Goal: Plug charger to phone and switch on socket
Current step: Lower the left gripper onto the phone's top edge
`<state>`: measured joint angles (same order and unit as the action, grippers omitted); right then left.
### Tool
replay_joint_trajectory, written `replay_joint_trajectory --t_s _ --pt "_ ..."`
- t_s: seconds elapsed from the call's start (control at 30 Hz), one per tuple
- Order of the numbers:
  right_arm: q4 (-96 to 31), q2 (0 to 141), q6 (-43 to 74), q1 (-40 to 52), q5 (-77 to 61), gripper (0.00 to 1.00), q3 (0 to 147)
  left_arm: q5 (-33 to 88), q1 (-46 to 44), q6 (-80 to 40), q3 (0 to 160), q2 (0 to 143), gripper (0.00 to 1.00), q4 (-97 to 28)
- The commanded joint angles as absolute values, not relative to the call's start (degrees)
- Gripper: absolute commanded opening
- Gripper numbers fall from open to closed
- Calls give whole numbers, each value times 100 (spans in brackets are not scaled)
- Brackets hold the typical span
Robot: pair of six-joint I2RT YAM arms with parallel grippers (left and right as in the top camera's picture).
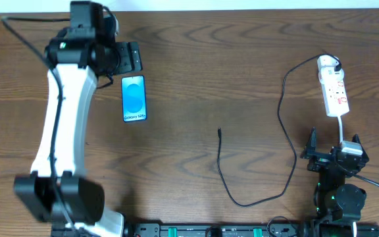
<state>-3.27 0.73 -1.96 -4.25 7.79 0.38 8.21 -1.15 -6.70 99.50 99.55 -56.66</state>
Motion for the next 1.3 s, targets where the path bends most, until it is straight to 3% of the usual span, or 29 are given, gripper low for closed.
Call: replay_joint_trajectory --t_s 0.0,0.1,0.2,0.27,0.33,0.37,0.7,1.27 --pt "-346 38 -242 -392 867 99 32 484 -110 -733 10191 10348 91 -5712" --pt "-346 38 -242 -392 867 99 32 486 -110 -735 10191 10610 85 -5697" --pt "-346 38 -242 -392 864 99 32 475 -108 -735 10191 10877 55 -5693" --pt "-346 38 -242 -392 864 99 32 469 -110 -711 10191 11065 48 -5690" --pt "-346 38 -242 -392 864 99 32 469 -110 -626 10186 11277 96 -5666" --pt "-346 38 -242 -392 867 99 32 469 -110 -554 10186 11356 98 -5662" --pt "-346 38 -242 -390 864 99 32 226 -220 -478 10186 12210 98 -5647" --pt "-346 38 -242 -392 864 99 32 226 -226 -521 10049 12403 98 -5605"
